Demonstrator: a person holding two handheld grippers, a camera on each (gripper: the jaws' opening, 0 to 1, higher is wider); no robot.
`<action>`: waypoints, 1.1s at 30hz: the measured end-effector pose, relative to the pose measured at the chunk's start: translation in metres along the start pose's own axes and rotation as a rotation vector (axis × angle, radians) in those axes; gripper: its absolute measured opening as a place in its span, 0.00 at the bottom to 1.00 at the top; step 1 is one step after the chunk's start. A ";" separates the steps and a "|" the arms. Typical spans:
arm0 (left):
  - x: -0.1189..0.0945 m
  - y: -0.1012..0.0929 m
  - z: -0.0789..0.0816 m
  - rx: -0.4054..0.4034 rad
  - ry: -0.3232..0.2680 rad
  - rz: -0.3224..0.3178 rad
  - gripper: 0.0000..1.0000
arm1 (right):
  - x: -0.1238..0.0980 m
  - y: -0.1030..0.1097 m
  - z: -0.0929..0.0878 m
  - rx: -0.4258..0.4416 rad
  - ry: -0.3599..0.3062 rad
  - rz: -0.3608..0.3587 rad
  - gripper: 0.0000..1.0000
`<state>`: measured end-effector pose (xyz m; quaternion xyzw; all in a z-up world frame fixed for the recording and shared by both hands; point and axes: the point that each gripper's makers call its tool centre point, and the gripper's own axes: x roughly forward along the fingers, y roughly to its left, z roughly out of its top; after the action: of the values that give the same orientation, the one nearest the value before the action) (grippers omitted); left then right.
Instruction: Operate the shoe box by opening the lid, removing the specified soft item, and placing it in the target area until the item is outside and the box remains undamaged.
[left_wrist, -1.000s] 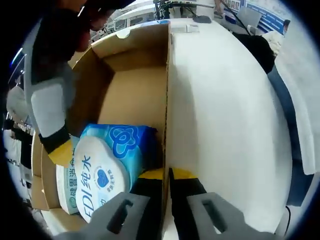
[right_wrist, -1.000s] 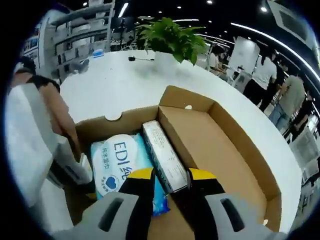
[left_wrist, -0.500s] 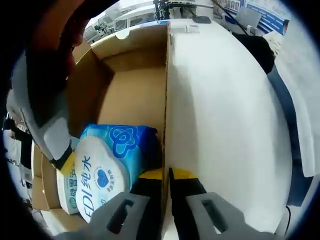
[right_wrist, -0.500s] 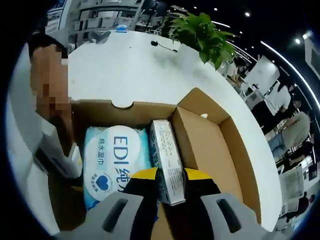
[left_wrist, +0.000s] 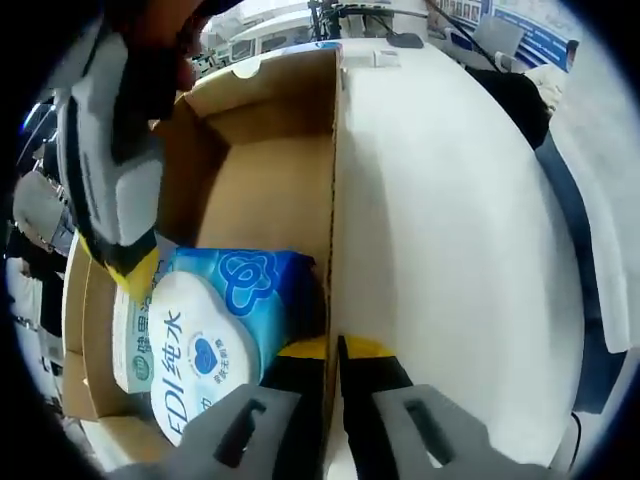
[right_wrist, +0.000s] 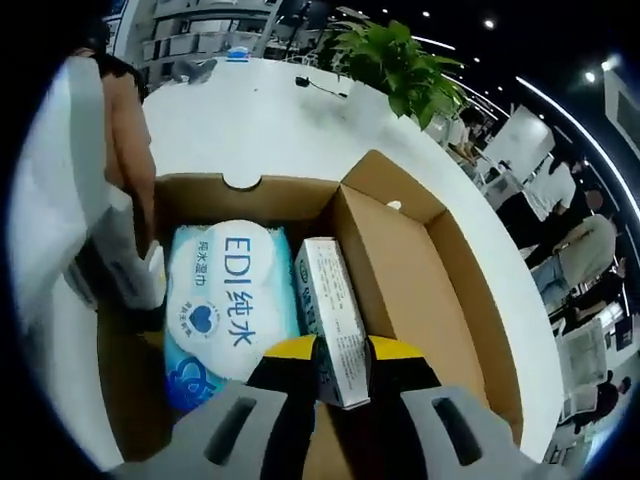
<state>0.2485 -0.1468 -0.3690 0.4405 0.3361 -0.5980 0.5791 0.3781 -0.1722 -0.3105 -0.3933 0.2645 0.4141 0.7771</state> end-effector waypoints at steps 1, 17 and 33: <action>0.000 0.000 0.000 0.000 0.000 0.000 0.01 | -0.003 -0.001 -0.004 0.003 0.005 -0.005 0.17; -0.002 -0.001 -0.001 0.001 0.003 0.008 0.02 | -0.040 -0.016 -0.065 0.033 0.103 -0.063 0.17; -0.002 0.000 -0.001 -0.010 0.005 0.010 0.02 | -0.046 -0.010 -0.069 0.071 0.116 -0.079 0.19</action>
<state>0.2485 -0.1453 -0.3676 0.4407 0.3381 -0.5924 0.5835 0.3567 -0.2534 -0.3107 -0.3992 0.3078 0.3498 0.7896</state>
